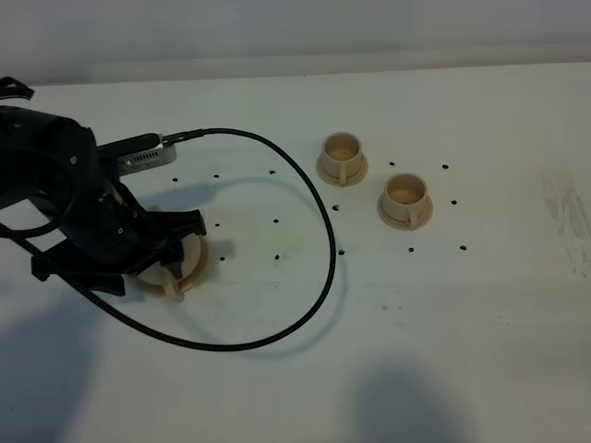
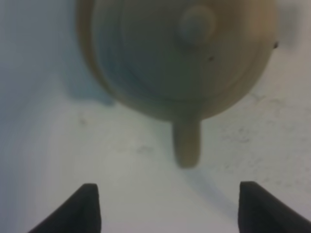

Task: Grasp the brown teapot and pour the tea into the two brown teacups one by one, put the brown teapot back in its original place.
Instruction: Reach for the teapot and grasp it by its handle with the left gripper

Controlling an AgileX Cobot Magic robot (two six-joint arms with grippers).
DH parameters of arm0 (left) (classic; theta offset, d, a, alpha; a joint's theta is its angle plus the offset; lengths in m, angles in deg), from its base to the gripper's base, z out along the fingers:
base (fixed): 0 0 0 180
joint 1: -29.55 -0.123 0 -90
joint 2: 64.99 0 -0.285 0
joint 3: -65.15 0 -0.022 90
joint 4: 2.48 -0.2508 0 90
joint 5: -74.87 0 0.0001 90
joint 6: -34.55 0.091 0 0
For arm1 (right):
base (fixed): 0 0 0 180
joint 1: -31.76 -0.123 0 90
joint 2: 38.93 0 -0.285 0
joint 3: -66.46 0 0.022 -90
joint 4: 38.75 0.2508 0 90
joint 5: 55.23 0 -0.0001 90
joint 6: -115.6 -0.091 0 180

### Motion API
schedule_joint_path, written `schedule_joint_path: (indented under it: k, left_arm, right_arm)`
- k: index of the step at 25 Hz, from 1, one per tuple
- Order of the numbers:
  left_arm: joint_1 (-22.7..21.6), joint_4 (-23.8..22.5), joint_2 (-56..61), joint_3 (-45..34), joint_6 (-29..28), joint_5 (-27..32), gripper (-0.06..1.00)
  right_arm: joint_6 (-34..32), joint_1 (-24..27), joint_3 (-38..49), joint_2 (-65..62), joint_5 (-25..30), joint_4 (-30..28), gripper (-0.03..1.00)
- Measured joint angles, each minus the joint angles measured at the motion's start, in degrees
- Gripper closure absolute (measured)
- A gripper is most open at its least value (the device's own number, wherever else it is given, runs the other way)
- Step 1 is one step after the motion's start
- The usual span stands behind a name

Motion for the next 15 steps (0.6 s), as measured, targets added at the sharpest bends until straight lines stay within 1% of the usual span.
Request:
schedule_joint_path:
  k: [9,15]
  left_arm:
    - [0.8,0.1,-2.0,1.1,-1.1,-1.0,0.89]
    - [1.1,1.1,-2.8,1.1,-1.2,-1.8,0.89]
  right_arm:
    - [0.0,0.0,0.0,0.0,0.0,0.0,0.48]
    - [0.0,0.0,0.0,0.0,0.0,0.0,0.48]
